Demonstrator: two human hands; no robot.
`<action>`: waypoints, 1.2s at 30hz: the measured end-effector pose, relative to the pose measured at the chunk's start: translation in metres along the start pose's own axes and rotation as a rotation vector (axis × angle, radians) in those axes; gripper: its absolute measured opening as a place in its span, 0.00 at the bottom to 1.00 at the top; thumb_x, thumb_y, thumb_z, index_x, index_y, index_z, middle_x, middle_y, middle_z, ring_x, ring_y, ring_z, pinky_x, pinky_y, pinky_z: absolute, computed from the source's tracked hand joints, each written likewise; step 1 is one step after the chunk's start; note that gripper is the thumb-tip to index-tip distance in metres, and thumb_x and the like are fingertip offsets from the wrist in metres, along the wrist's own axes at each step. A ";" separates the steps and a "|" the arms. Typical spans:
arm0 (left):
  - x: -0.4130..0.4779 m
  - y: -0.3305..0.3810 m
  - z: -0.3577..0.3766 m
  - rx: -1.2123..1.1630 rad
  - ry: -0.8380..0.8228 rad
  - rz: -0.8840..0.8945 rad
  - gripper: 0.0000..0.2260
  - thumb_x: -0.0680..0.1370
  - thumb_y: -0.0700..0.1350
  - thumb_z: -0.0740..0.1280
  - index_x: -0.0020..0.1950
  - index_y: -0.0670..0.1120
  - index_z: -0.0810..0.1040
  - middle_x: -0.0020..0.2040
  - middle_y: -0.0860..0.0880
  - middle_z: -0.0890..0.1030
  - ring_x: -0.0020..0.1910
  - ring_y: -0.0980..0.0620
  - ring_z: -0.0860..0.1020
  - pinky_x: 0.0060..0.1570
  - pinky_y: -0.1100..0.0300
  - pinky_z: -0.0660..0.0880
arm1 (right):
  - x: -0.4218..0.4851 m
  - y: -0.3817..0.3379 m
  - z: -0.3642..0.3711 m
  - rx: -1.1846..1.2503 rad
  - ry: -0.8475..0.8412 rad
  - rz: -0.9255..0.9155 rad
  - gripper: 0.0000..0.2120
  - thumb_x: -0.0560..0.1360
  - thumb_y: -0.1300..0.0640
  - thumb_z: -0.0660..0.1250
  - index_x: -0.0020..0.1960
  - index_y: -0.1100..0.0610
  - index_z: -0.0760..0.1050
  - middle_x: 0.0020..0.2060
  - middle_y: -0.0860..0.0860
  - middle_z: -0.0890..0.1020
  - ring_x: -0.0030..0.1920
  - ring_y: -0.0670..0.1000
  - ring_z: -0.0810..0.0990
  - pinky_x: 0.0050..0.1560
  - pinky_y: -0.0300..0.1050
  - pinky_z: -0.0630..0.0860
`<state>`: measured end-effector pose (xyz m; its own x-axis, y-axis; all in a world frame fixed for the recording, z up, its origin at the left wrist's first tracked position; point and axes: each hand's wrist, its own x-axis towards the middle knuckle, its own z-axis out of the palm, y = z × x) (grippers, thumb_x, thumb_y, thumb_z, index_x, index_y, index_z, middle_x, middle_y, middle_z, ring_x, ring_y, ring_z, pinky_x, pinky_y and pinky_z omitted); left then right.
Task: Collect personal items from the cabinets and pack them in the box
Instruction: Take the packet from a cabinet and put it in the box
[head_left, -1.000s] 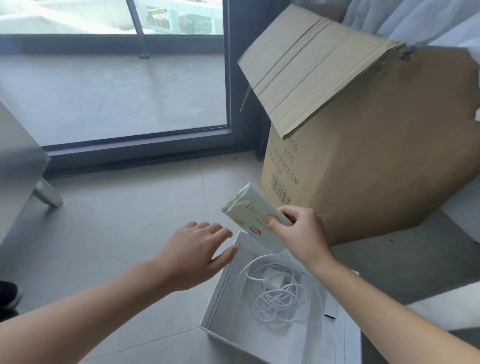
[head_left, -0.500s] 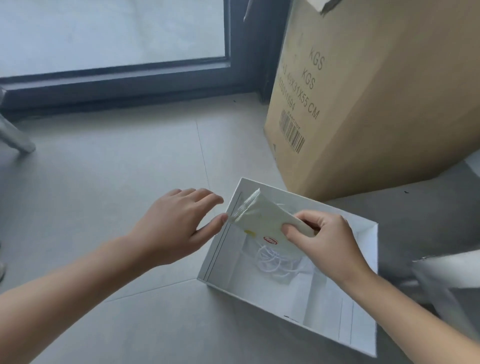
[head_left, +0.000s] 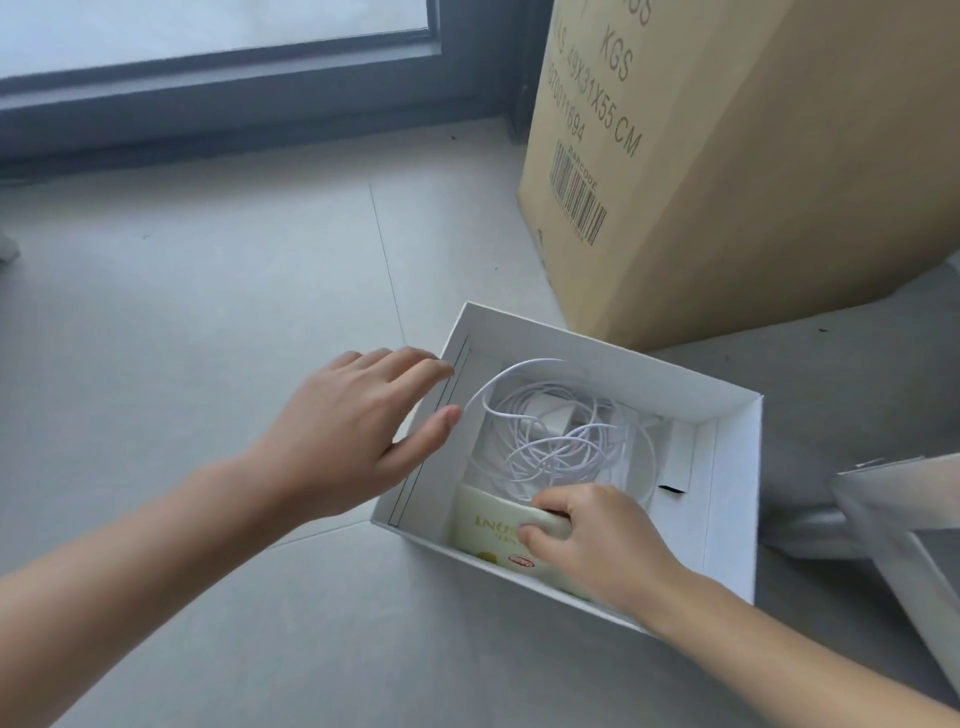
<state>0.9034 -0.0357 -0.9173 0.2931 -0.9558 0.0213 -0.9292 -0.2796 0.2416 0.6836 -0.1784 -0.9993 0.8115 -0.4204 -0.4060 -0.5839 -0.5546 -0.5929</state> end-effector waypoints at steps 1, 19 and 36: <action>0.000 0.001 0.001 -0.004 -0.001 0.002 0.21 0.82 0.59 0.53 0.63 0.48 0.76 0.60 0.52 0.79 0.54 0.48 0.79 0.51 0.51 0.74 | 0.000 0.000 0.002 -0.004 -0.003 -0.003 0.09 0.75 0.46 0.69 0.39 0.49 0.79 0.31 0.46 0.79 0.36 0.47 0.76 0.35 0.40 0.69; -0.005 0.008 0.004 -0.027 0.001 0.027 0.20 0.82 0.58 0.53 0.63 0.48 0.76 0.61 0.53 0.79 0.55 0.49 0.79 0.52 0.51 0.74 | 0.007 -0.004 -0.012 0.116 -0.228 -0.030 0.20 0.70 0.34 0.66 0.58 0.39 0.82 0.49 0.36 0.85 0.50 0.38 0.82 0.54 0.45 0.80; -0.002 0.009 0.000 -0.036 0.020 0.020 0.20 0.82 0.58 0.52 0.62 0.48 0.77 0.61 0.53 0.79 0.55 0.49 0.79 0.52 0.52 0.74 | 0.016 0.000 -0.020 0.042 0.011 -0.078 0.16 0.75 0.47 0.72 0.62 0.42 0.79 0.53 0.34 0.82 0.53 0.35 0.79 0.55 0.35 0.75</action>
<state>0.8948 -0.0365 -0.9148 0.2788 -0.9592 0.0458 -0.9266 -0.2562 0.2754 0.6960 -0.1994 -0.9919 0.8542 -0.3848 -0.3495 -0.5168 -0.5558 -0.6511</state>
